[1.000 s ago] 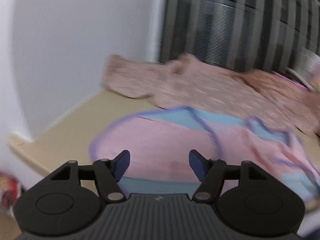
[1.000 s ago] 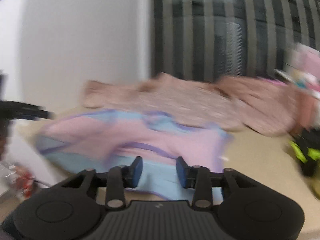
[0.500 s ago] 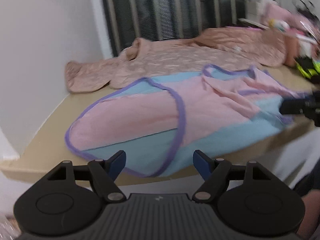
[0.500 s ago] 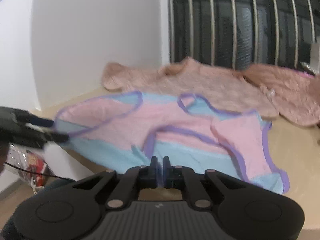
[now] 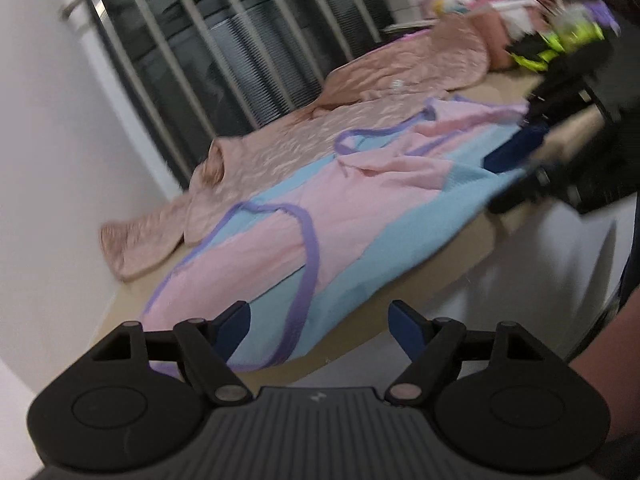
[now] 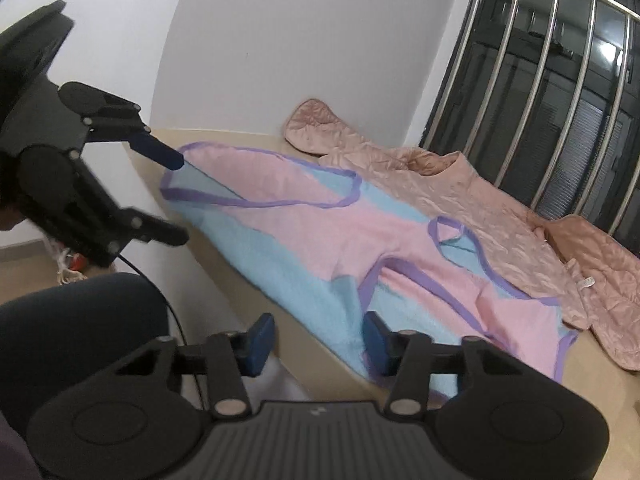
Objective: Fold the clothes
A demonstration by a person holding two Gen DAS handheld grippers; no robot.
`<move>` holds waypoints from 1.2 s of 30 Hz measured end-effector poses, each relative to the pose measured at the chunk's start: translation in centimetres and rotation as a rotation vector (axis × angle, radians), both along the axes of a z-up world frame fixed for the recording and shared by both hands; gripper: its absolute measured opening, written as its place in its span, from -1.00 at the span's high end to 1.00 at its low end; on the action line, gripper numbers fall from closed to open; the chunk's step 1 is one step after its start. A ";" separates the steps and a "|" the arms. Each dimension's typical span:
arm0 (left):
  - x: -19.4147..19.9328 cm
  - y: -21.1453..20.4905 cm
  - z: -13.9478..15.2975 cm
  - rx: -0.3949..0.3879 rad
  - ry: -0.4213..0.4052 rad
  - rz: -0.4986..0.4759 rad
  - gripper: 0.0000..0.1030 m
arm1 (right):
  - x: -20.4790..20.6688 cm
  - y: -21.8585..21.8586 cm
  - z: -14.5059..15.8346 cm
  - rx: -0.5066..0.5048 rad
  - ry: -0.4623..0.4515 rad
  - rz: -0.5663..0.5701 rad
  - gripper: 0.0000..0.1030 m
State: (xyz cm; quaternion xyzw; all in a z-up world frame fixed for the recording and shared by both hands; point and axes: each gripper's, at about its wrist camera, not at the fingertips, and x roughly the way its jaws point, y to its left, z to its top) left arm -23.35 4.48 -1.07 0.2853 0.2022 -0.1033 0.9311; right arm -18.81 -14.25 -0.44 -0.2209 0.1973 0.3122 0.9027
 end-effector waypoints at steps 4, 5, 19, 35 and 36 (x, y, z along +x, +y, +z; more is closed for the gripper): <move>-0.6 -0.2 -0.5 0.062 -0.060 -0.038 0.05 | 0.5 -0.8 1.0 0.075 0.066 -0.005 0.98; -0.7 0.1 -0.5 0.051 -0.054 -0.050 0.18 | 0.5 -1.1 1.1 0.081 0.069 -0.015 0.98; -2.2 -0.6 -1.0 0.111 -0.109 -0.148 -0.76 | 0.8 -2.4 3.0 0.153 0.053 -0.040 0.99; -0.3 0.0 -2.1 0.189 -0.056 -0.152 0.73 | 0.7 -3.7 4.4 0.247 0.016 -0.077 0.99; -0.2 0.4 -1.8 0.181 -0.046 -0.152 0.81 | 0.8 -3.7 4.3 0.244 0.016 -0.077 0.99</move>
